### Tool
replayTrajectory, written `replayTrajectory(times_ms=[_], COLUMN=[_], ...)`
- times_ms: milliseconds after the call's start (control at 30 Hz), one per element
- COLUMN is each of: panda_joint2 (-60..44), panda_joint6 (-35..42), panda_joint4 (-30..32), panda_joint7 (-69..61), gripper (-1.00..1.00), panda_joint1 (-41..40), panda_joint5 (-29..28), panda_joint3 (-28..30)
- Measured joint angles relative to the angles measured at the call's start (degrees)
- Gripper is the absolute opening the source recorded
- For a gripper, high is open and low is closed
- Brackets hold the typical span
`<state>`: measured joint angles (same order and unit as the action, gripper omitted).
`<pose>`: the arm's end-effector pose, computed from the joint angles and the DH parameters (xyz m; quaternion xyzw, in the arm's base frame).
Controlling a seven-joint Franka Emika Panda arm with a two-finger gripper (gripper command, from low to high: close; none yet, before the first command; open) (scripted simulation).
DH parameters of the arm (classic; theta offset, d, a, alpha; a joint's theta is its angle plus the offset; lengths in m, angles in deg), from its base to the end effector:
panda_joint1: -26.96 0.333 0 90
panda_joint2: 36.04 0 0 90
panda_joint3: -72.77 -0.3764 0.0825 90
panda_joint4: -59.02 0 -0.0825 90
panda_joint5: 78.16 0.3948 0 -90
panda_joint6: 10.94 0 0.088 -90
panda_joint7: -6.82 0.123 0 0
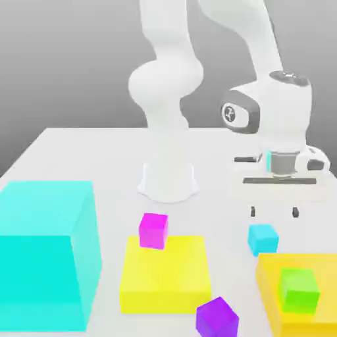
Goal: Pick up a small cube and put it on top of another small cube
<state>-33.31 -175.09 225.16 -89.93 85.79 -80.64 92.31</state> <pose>0.2650 0.2218 0.2353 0.3548 0.9349 0.0055 0.0008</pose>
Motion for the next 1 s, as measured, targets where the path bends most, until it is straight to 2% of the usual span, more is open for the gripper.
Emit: replayTrajectory(times_ms=[100,200,300,433,467,667,733,900,1000], panda_joint2=[-3.4,-7.2,-11.2,-16.5,-17.2,-17.6,-16.3,-10.0,-6.1], panda_joint6=[-2.7,-5.7,-8.7,-13.1,-13.7,-14.0,-12.9,-7.9,-4.8], panda_joint4=[-0.3,-1.1,-1.9,-2.7,-2.8,-2.8,-2.7,-1.6,-0.8], panda_joint7=[-4.0,-8.3,-12.3,-15.1,-15.4,-15.7,-15.1,-10.1,-6.2], gripper=[0.0,0.0,0.0,0.0,-1.0,-1.0,-1.0,-1.0,-1.0], panda_joint1=[0.7,-0.1,-4.0,-10.9,-11.9,-12.3,-10.8,-5.4,-4.8], panda_joint5=[2.9,8.4,13.8,17.8,18.2,18.6,17.8,10.8,5.4], panda_joint3=[-0.4,-2.6,-7.8,-15.7,-16.9,-17.4,-15.6,-8.3,-6.2])
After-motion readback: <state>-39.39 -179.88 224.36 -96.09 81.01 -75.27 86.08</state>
